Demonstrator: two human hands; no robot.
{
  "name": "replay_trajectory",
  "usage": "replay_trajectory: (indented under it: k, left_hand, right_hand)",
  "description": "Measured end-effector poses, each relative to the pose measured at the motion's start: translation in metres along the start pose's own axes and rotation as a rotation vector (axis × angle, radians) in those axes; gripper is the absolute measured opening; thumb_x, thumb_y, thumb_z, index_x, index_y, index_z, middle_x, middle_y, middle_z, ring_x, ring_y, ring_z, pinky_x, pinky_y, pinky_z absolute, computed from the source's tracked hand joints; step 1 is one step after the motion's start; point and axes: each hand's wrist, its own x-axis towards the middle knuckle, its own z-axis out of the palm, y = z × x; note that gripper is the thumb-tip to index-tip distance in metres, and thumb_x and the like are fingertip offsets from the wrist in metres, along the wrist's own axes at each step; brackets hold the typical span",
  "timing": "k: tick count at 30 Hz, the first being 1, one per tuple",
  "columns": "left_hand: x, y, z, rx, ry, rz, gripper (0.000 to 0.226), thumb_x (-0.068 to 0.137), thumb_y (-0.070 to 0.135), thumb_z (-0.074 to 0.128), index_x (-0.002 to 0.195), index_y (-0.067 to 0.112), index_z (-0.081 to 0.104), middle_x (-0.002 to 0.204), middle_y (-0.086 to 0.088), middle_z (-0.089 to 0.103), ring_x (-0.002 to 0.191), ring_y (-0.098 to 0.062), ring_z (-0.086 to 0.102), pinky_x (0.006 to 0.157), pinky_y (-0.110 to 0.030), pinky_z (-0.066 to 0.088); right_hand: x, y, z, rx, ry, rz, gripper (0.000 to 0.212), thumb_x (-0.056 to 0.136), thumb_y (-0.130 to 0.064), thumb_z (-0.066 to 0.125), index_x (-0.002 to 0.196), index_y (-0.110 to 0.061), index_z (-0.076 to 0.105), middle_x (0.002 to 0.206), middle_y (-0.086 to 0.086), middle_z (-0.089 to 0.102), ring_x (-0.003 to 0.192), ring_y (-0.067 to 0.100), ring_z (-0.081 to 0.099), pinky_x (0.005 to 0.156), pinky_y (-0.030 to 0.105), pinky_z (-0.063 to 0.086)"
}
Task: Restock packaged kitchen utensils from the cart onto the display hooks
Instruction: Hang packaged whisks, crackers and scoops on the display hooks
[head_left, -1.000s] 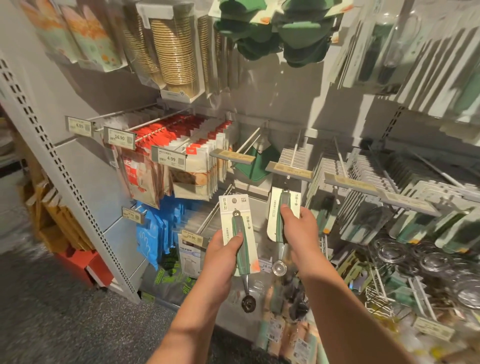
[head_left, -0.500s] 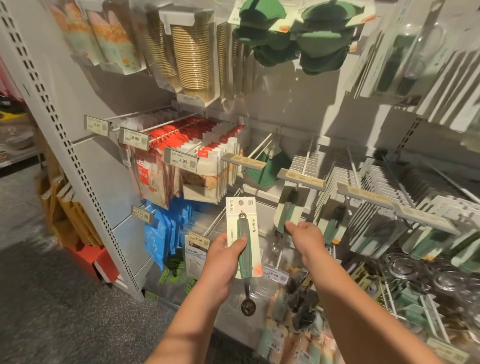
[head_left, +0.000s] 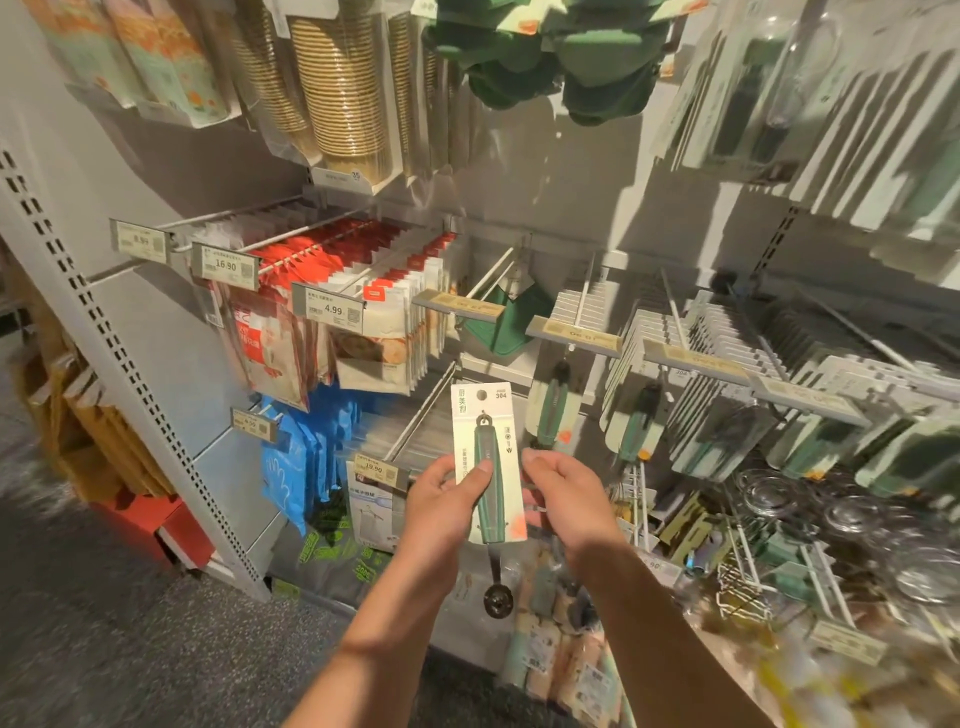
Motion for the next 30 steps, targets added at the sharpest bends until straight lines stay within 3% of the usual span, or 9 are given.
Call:
replay_trajectory:
  k: [7,10,14,17,21,25,30]
  left_hand:
    - [-0.005,-0.002,0.003,-0.015,-0.015,0.007,0.012,0.099,0.012,0.066,0.111,0.01,0.071,0.098,-0.01,0.08,0.078,-0.014,0.076,0.06,-0.021,0.056]
    - [-0.006,-0.001,0.005,-0.005,-0.058,-0.005,0.019,0.104,0.01,0.058,0.116,0.011,0.073,0.101,-0.008,0.08,0.084,-0.016,0.077,0.067,-0.024,0.059]
    - [-0.009,0.002,0.008,0.019,-0.11,-0.012,0.024,0.105,0.011,0.054,0.12,0.016,0.073,0.103,-0.004,0.08,0.078,-0.007,0.075,0.057,-0.016,0.052]
    - [-0.009,0.005,0.009,-0.012,-0.136,-0.03,0.022,0.105,0.013,0.055,0.122,0.016,0.068,0.101,0.0,0.081,0.085,-0.007,0.077,0.062,-0.017,0.056]
    - [-0.008,0.005,0.008,0.016,-0.117,-0.023,0.02,0.103,0.018,0.06,0.121,0.025,0.065,0.092,0.009,0.081,0.084,-0.003,0.074,0.069,-0.019,0.054]
    - [-0.006,0.003,0.006,0.02,-0.066,-0.027,0.021,0.101,0.02,0.064,0.12,0.028,0.067,0.107,0.002,0.078,0.102,-0.014,0.07,0.08,-0.029,0.052]
    - [-0.003,0.003,0.007,0.012,-0.042,-0.038,0.018,0.099,0.02,0.066,0.115,0.028,0.068,0.112,-0.003,0.077,0.103,-0.017,0.071,0.081,-0.03,0.054]
  right_hand:
    - [-0.019,0.017,0.007,0.1,-0.098,-0.084,0.016,0.101,-0.013,0.064,0.112,-0.002,0.067,0.099,0.012,0.079,0.09,0.025,0.077,0.072,0.03,0.059]
    - [-0.02,0.018,0.007,0.099,-0.055,-0.094,0.016,0.101,-0.012,0.064,0.113,-0.002,0.066,0.097,0.011,0.08,0.088,0.025,0.077,0.069,0.03,0.059]
    - [-0.017,0.018,0.003,0.067,0.051,-0.101,0.018,0.102,-0.018,0.064,0.116,-0.007,0.062,0.104,0.011,0.078,0.091,0.023,0.077,0.073,0.035,0.061]
    - [-0.017,0.012,0.0,0.025,0.107,-0.139,0.015,0.103,-0.022,0.063,0.116,-0.014,0.061,0.108,0.005,0.076,0.097,0.02,0.075,0.085,0.039,0.061]
    - [-0.016,0.001,-0.005,0.007,0.16,-0.186,0.014,0.104,-0.028,0.06,0.117,-0.021,0.059,0.109,-0.004,0.073,0.1,0.012,0.071,0.083,0.03,0.057]
    - [-0.007,-0.008,-0.011,-0.021,0.203,-0.201,0.018,0.104,-0.034,0.059,0.117,-0.022,0.06,0.113,-0.004,0.071,0.105,0.013,0.068,0.094,0.036,0.053]
    - [0.013,-0.015,-0.012,-0.018,0.262,-0.154,0.023,0.103,-0.034,0.059,0.12,-0.018,0.06,0.113,-0.002,0.07,0.102,0.016,0.067,0.095,0.042,0.054]
